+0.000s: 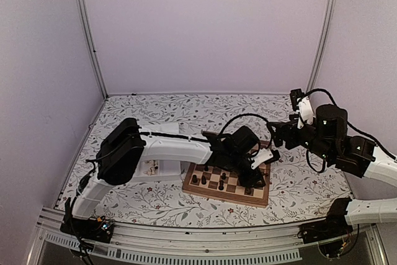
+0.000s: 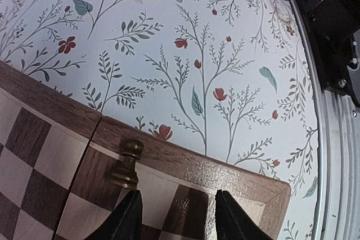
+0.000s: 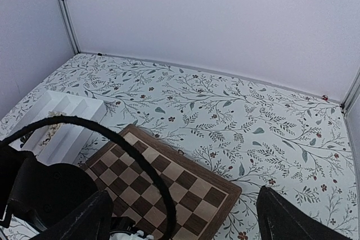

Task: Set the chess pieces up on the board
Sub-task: Pick up the chess piece from the chessboard.

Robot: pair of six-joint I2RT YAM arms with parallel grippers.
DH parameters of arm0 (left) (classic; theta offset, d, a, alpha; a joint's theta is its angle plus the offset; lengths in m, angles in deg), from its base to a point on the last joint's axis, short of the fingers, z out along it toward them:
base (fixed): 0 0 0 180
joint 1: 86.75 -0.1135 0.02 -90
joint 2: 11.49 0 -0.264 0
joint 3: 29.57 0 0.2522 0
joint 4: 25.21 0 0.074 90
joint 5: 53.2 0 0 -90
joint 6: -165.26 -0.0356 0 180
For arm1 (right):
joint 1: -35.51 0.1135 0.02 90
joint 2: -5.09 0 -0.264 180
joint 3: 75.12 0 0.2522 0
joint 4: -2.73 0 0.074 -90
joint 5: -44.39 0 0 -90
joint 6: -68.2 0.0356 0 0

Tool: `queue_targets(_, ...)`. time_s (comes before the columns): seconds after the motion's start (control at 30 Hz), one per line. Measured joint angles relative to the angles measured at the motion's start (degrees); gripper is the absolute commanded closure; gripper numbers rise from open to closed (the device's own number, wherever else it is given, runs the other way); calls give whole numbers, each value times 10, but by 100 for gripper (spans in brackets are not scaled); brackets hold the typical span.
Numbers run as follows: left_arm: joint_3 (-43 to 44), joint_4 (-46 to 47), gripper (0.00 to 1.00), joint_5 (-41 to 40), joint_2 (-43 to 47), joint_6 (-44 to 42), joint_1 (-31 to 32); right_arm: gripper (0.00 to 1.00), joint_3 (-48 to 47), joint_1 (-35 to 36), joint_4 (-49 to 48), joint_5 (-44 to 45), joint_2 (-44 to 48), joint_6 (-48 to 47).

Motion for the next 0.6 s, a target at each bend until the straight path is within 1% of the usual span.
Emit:
queue_targets(0.37,21,-8,55,0,-5,1,-5,8,0,-7,0,-13,-3,2)
queue_targets(0.6,35,-11,53,0,-7,1,-13,9,0,-15,-6,-23,-8,2)
